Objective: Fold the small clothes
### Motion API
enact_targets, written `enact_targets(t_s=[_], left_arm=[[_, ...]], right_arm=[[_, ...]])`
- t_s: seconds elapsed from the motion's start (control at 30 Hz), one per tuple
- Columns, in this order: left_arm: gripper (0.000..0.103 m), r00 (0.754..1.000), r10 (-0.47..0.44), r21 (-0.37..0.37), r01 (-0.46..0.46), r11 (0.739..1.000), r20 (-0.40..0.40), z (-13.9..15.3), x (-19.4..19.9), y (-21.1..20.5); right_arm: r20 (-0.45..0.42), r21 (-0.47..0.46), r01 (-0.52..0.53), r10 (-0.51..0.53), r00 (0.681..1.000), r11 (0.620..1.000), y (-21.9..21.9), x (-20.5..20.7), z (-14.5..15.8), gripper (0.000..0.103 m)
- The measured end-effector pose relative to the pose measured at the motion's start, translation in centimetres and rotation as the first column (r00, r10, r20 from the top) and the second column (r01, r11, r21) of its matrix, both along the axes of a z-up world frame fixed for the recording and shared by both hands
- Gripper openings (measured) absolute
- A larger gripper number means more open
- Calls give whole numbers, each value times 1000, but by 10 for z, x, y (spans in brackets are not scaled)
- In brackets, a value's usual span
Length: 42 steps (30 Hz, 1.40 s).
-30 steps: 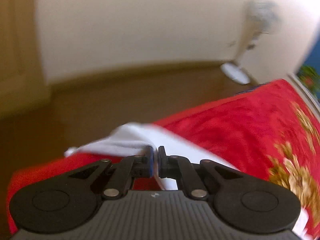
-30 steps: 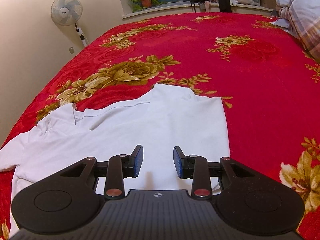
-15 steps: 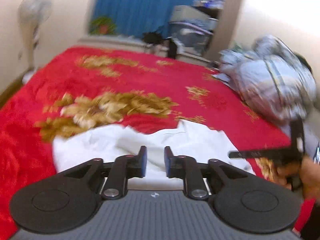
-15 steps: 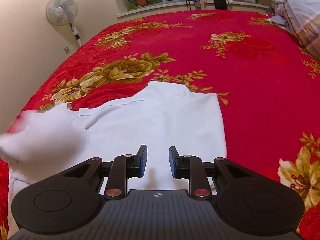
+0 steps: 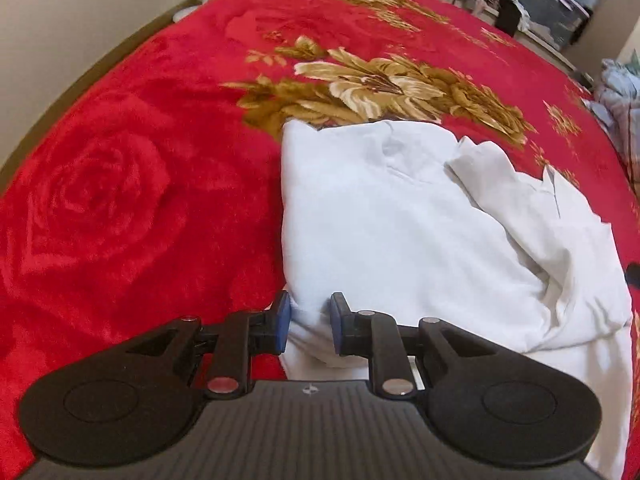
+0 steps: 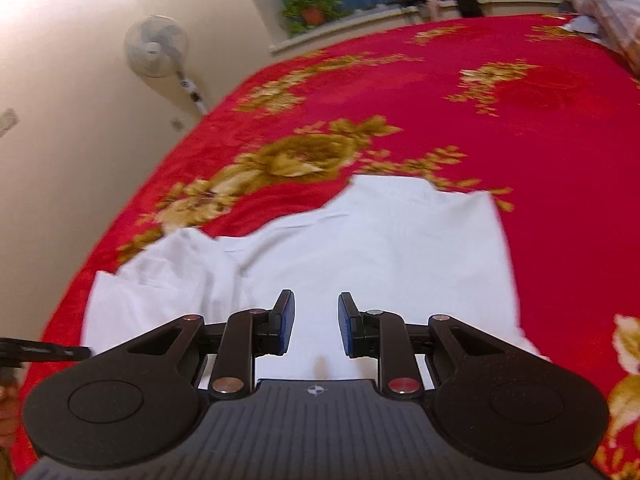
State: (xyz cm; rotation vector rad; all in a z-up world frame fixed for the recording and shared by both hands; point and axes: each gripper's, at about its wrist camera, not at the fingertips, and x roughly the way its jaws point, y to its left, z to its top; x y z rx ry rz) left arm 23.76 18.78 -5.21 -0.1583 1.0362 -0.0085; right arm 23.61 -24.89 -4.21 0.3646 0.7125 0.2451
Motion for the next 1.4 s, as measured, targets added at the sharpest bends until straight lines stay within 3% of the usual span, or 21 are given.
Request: enact_targets(t_s=[0.1, 0.2, 0.37, 0.63, 0.7, 0.73, 0.77, 0.87, 1.0, 1.07, 1.13, 1.2, 1.27, 1.33, 1.4], left_arm=[[26, 999, -20, 5, 20, 1000, -33, -1, -3, 4], [34, 992, -105, 74, 110, 991, -67, -6, -2, 1], [35, 980, -184, 126, 192, 973, -70, -14, -4, -7], [40, 981, -179, 111, 186, 976, -71, -17, 3, -4], [40, 984, -166, 98, 172, 980, -68, -15, 3, -2], [40, 985, -162, 92, 168, 982, -63, -14, 3, -1], [41, 986, -158, 89, 163, 983, -59, -12, 3, 0], [40, 989, -142, 72, 145, 987, -47, -9, 3, 5], [40, 990, -133, 54, 135, 989, -37, -7, 1, 9], [41, 990, -141, 29, 141, 990, -24, -5, 0, 7], [42, 989, -150, -1, 150, 989, -16, -2, -1, 3], [42, 987, -161, -4, 161, 987, -15, -1, -1, -3], [42, 987, -157, -9, 157, 988, -19, -2, -1, -6], [42, 991, -135, -29, 135, 990, -14, -1, -1, -4], [44, 995, -105, -60, 105, 993, 3, 3, 0, 2]], right_arm=[[38, 28, -79, 78, 996, 996, 9, -2, 11, 25], [102, -14, -178, 178, 979, 984, 32, 6, 28, 26], [118, -54, -262, 267, 957, 964, 82, 51, 45, 29], [-47, -191, -279, 275, 960, 941, 160, 127, 7, 31], [-107, -200, -297, 280, 954, 934, 168, 137, -8, 20], [-117, -217, -303, 283, 952, 928, 170, 137, -11, 4], [-110, -235, -309, 291, 950, 921, 170, 137, -10, 3], [24, -165, -249, 256, 966, 954, 145, 118, 25, 3], [254, -8, -29, 30, 967, 1000, 66, 54, 79, 3], [279, 24, 70, -74, 957, 997, 31, 23, 83, 3], [223, 59, 184, -192, 956, 981, -8, -5, 69, 3], [81, 78, 266, -272, 959, 961, -41, -19, 36, 5], [-53, 96, 327, -324, 945, 940, -66, -28, 0, 8], [-190, 180, 385, -352, 917, 905, -84, -29, -28, 8], [-224, 268, 399, -346, 911, 877, -92, -26, -39, 8]])
